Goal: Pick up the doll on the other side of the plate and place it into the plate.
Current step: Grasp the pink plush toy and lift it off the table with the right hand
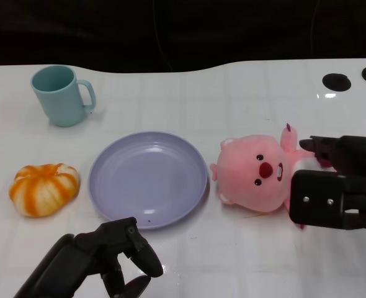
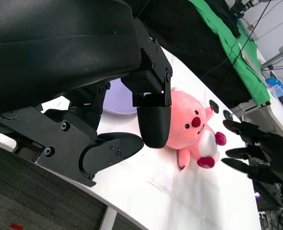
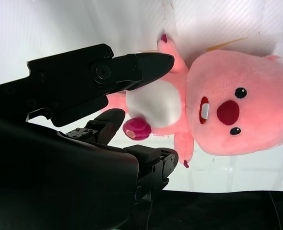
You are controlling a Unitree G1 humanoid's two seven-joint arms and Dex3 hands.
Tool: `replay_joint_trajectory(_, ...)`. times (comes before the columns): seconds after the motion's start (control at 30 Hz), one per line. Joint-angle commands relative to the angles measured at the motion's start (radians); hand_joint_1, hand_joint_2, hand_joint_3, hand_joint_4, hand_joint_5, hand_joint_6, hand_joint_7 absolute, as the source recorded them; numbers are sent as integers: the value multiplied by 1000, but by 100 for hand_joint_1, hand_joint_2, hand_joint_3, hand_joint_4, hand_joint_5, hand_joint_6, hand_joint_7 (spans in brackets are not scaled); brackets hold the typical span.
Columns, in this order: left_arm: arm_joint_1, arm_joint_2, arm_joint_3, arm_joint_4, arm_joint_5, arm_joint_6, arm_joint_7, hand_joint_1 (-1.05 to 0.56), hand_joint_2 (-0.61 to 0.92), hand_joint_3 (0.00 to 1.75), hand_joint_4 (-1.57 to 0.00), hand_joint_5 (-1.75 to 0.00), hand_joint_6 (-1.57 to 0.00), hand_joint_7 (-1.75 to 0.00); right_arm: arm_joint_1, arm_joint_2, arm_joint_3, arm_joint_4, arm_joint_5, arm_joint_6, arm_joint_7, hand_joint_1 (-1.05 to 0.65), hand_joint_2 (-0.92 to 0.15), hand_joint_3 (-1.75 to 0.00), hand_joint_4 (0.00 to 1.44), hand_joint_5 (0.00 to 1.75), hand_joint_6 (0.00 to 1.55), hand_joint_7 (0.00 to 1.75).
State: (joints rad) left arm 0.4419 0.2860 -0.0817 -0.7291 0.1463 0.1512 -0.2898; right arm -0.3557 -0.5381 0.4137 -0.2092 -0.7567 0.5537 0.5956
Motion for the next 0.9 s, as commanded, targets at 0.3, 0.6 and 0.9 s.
replay_joint_trajectory(0.3, 14, 14, 5, -4, -1, -13, -3, -20, 72, 79, -66, -165, -61, -129, -63, 89, 59, 159, -77, -70, -91, -82, -92, -26, 43, 26, 25, 4)
replay_joint_trajectory(0.6, 20, 21, 5, -16, 3, -7, -6, -22, 73, 78, -65, -167, -61, -130, -119, 162, 87, 306, -111, -51, -114, -80, -92, -27, 40, 24, 27, 4)
replay_joint_trajectory(0.9, 31, 21, 11, -25, -7, -7, -5, -20, 72, 80, -65, -164, -62, -130, -157, 173, 72, 418, -105, -61, -160, -80, -92, -28, 38, 23, 27, 3)
